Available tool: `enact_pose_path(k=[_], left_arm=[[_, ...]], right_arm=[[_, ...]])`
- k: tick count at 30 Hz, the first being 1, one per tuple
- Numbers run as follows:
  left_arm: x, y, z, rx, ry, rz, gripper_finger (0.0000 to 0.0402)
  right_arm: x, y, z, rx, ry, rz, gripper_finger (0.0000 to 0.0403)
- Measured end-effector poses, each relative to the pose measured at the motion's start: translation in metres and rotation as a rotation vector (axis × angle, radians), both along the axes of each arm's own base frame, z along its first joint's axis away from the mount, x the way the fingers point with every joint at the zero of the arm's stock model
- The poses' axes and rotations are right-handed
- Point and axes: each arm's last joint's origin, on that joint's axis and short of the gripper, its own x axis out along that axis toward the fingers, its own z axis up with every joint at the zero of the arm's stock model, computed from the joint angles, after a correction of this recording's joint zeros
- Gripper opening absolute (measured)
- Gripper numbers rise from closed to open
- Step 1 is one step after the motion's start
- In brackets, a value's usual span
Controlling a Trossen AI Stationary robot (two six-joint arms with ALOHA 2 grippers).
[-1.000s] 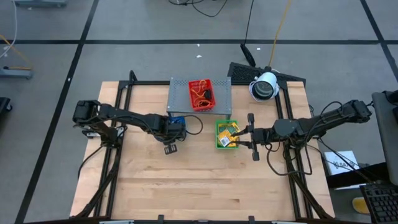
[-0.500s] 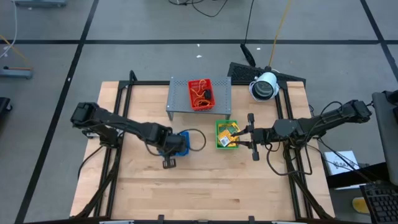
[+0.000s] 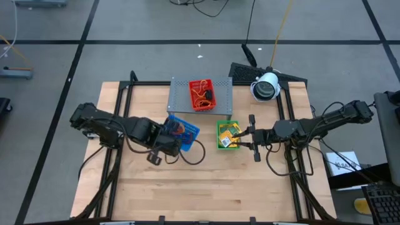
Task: Pick & Place Office Desk Supplies
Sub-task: Put the blue bin on the shelf
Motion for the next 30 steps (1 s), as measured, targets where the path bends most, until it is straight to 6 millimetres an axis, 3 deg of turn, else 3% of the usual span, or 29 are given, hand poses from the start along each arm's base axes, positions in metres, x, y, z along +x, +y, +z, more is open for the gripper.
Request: enact_pose_path(k=[5,18,25,30], left_arm=[[-0.001,0.015,0.011,0.08,0.051,-0.179,0.0009],[-0.003,0.051,0.01,0.183,0.226,-0.458,0.0009],[-0.005,0.056,0.014,0.167,0.193,-0.405,0.0013],[-0.009,0.059,0.016,0.115,0.159,-0.202,0.0008]], right_arm=[[0.0,0.0,-0.001,-0.01,0.008,0.001,0.0091],[0.0,0.0,-0.001,-0.073,0.003,0.01,0.0091],[0.0,0.0,-0.001,-0.053,0.004,0.007,0.0091],[0.0,0.0,0.0,0.084,0.01,-0.012,0.0091]])
